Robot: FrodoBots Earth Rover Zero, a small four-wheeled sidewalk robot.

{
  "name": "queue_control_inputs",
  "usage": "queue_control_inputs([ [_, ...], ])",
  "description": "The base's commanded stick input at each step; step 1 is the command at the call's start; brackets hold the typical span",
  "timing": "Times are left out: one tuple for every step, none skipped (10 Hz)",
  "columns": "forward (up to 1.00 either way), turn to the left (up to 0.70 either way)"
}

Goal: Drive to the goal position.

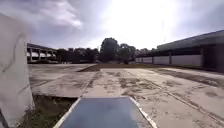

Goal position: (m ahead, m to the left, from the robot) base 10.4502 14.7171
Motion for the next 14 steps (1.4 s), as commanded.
queue_control_inputs([
  [0.70, 0.00],
  [0.70, 0.00],
  [0.70, 0.00],
  [0.70, 0.00],
  [0.70, 0.00],
  [0.70, 0.00],
  [0.70, 0.00],
  [0.70, 0.00],
  [0.70, 0.00],
  [0.70, 0.00],
  [0.70, 0.00],
  [0.70, 0.00],
  [0.70, 0.00],
  [0.70, 0.00],
])
